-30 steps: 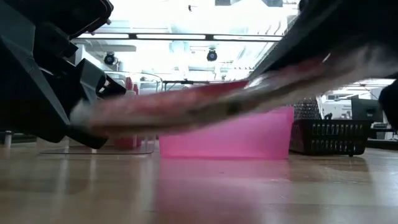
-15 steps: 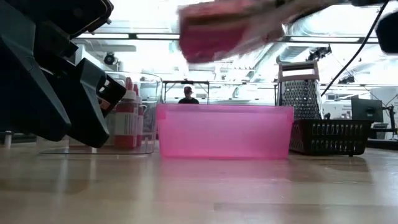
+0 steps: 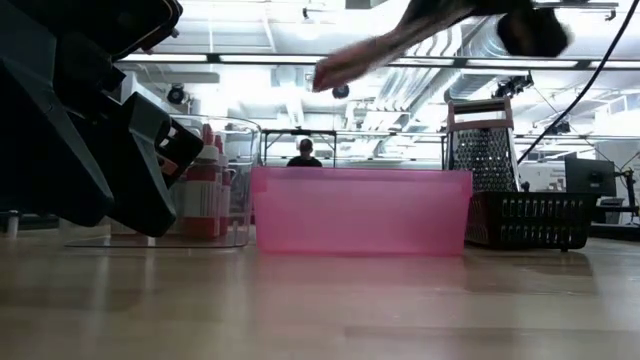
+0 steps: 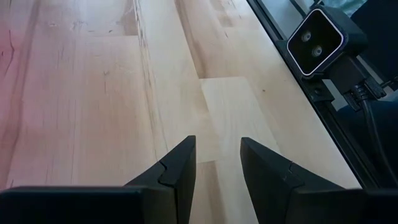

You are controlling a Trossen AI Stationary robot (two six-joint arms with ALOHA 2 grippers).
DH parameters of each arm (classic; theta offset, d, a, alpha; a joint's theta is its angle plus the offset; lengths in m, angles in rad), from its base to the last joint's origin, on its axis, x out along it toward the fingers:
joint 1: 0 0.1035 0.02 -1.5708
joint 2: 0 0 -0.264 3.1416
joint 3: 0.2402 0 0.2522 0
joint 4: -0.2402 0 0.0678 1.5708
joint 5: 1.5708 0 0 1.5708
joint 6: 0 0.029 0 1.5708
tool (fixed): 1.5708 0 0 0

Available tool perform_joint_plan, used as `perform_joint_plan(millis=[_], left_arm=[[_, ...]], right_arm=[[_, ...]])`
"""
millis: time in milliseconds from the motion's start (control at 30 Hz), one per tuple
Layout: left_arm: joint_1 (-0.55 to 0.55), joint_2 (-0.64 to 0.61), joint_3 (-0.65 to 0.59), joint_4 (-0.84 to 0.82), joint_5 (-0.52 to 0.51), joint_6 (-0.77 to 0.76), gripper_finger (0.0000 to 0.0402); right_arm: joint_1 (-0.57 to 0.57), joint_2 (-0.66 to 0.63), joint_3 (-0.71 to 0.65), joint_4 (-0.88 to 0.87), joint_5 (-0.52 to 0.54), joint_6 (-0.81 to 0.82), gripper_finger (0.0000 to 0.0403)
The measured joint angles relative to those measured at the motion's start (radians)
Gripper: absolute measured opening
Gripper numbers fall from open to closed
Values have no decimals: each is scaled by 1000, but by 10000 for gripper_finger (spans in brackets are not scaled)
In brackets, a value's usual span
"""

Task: Pick & Place Food Item
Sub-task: Put the red popcorn pack into the pink bin

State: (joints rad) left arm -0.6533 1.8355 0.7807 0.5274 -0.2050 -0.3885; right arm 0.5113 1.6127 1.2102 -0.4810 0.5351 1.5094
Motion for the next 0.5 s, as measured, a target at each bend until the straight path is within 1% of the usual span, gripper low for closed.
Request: perform_joint_plan(millis=[67, 133, 233, 367, 500], left_arm=[[0, 0, 0, 0, 0, 0, 122], [0, 0, 0, 0, 0, 0, 122], [0, 0, 0, 0, 0, 0, 122], [0, 0, 0, 0, 0, 0, 122], [0, 0, 0, 0, 0, 0, 122]], right_arm=[[-49, 0, 0, -37, -43, -43, 7], [-96, 0, 0, -81, -54, -62, 6], [-166, 1, 0, -118, -105, -92, 6], [-234, 1, 0, -101, -169, -143, 7], [-284, 12, 0, -98, -179, -175, 7]])
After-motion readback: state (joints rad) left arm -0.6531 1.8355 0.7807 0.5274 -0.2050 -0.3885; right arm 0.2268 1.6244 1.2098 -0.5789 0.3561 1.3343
